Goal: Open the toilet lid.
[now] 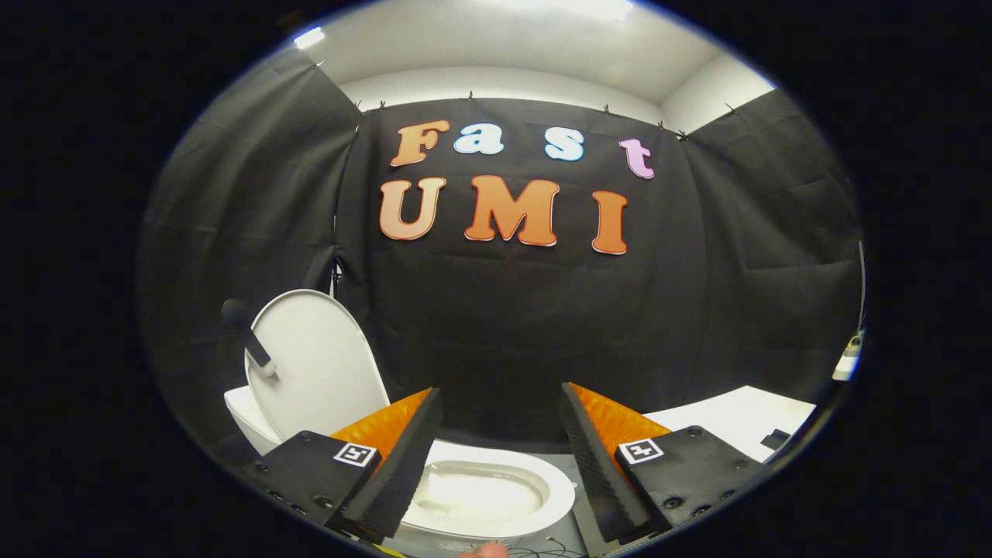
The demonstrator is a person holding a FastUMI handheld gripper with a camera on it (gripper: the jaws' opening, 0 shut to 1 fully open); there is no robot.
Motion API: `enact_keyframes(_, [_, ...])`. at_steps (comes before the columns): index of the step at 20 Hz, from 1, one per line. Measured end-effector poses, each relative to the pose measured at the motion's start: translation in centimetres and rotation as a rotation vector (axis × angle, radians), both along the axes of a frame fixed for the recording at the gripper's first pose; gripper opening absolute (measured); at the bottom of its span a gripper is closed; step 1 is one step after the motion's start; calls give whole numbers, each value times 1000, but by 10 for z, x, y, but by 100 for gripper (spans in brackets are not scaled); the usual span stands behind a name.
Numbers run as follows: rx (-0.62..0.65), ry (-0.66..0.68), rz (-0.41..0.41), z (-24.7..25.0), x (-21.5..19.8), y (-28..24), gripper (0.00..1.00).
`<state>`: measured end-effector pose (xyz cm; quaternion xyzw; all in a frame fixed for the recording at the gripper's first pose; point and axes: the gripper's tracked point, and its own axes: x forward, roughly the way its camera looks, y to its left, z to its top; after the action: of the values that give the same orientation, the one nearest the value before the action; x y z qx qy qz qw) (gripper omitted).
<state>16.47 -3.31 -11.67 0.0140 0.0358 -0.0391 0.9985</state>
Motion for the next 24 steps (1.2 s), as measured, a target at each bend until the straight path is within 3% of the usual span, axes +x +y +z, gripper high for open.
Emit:
enact_keyframes(5, [11, 46, 25, -43, -33, 9, 98])
enact_keyframes(9, [81, 6, 9, -46, -45, -4, 97])
enact_keyframes(24, [15, -7, 45, -42, -68, 5, 97])
